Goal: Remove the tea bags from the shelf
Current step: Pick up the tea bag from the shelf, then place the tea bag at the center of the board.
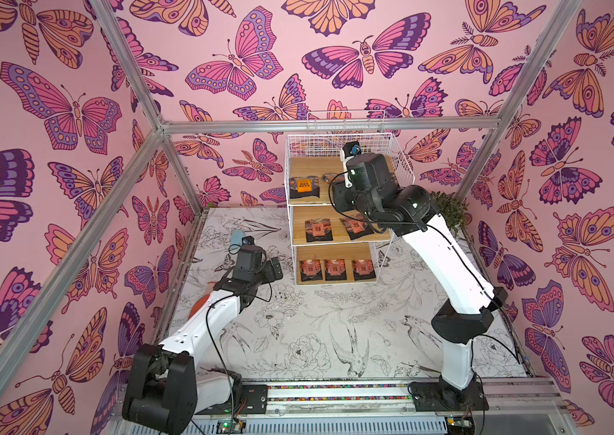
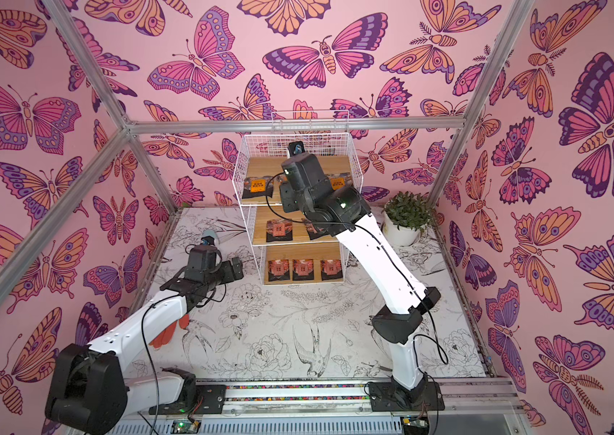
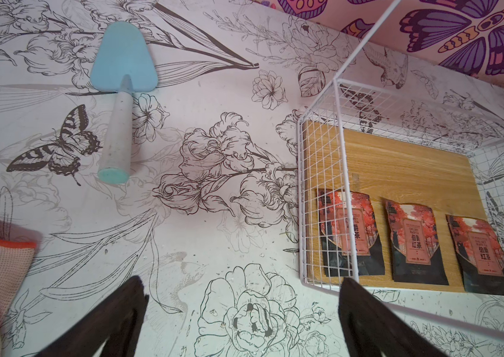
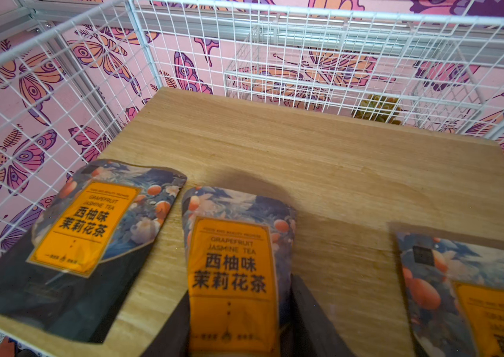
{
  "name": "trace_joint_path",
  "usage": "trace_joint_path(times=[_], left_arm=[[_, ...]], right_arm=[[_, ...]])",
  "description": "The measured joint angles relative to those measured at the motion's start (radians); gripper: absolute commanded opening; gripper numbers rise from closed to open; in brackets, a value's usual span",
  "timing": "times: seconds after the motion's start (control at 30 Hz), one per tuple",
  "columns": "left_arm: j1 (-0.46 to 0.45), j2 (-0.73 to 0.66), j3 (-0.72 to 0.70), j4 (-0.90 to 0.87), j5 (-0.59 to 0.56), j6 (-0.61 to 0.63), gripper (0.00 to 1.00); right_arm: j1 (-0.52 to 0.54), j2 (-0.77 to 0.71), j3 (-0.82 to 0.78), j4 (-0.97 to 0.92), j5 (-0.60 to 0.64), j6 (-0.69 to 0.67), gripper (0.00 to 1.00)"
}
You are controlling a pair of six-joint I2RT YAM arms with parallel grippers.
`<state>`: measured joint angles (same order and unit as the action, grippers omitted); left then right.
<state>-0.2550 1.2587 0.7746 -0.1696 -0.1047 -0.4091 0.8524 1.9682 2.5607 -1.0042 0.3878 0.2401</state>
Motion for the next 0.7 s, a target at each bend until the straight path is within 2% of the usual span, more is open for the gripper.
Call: trace_joint_path(times=[0.07, 0.33, 0.7], left_arm=[[0.000, 0.000, 0.001, -0.004, 0.000, 0.000, 1.00], [0.000, -0.006, 0.008, -0.019, 0.000, 0.000, 1.00], [0.000, -0.024, 0.013, -0.026, 0.000, 0.000, 1.00]], right_arm=[[0.000, 0.000, 0.000, 0.003, -0.008, -0.010, 0.32], [0.000, -0.012, -0.018, 0.017, -0.043, -0.034, 0.00], [0.000, -0.047, -0.043, 0.003, -0.053, -0.058, 0.00]])
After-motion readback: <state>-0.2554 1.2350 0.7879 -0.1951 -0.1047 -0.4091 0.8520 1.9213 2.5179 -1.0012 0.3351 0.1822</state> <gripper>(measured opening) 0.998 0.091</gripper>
